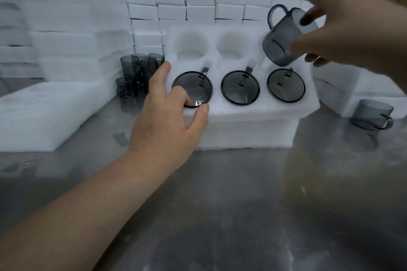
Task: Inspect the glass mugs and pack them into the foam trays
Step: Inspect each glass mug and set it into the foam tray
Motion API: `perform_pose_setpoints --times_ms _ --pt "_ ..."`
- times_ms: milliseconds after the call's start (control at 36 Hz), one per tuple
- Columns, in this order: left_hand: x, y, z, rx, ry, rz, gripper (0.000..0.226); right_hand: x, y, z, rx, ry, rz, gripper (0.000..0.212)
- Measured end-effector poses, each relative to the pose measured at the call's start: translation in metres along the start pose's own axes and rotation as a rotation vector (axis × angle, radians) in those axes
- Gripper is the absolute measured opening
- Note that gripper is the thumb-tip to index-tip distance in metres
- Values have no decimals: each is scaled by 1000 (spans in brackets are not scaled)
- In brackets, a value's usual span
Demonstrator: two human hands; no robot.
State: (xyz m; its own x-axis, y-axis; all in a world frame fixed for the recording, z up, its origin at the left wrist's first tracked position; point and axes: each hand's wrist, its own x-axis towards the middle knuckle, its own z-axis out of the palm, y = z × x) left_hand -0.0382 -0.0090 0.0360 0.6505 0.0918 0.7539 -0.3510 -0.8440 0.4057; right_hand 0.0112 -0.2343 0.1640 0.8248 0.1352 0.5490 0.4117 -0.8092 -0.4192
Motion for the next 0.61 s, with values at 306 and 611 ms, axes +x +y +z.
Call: perform_pose_setpoints --times_ms 306,611 --pt "1 -2 1 0 10 17 25 -3 -7 8 126 42 -19 30" --pt "1 -1 0 13 4 12 27 10 5 -9 -94 17 -149 58"
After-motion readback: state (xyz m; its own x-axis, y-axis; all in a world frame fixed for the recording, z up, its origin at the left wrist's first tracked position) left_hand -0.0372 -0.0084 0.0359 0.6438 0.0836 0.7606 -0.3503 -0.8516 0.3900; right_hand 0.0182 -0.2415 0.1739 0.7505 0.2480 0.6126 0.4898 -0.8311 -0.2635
